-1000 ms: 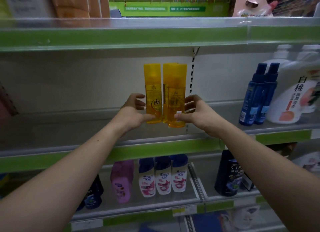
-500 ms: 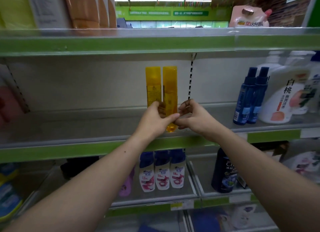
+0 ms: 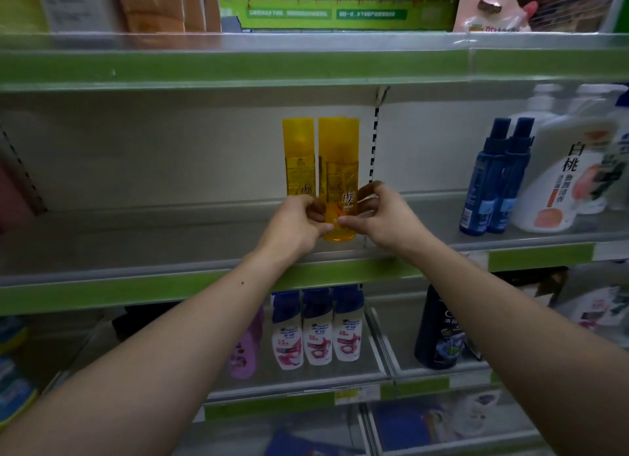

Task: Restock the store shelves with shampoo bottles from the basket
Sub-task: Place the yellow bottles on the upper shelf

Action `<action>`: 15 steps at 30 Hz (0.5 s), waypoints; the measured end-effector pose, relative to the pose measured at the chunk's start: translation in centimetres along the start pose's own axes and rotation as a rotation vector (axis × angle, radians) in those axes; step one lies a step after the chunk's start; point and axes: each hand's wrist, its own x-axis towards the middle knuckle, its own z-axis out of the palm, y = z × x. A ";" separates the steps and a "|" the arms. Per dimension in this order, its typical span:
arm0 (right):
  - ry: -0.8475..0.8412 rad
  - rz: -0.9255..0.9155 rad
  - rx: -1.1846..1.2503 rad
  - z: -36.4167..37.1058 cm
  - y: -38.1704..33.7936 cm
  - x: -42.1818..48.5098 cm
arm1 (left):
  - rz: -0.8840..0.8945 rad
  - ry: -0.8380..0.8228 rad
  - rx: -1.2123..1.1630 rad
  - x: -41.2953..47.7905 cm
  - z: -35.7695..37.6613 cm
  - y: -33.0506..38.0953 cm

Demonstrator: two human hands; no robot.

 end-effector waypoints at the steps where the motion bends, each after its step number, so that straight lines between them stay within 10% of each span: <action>1: 0.001 -0.001 -0.010 0.1 0.0 0.1 | -0.004 0.006 0.004 0.1 0.0 0.0; 15: 0.040 0.023 -0.046 -0.1 0.7 -0.4 | 0.006 0.218 0.030 -1.5 0.3 -0.3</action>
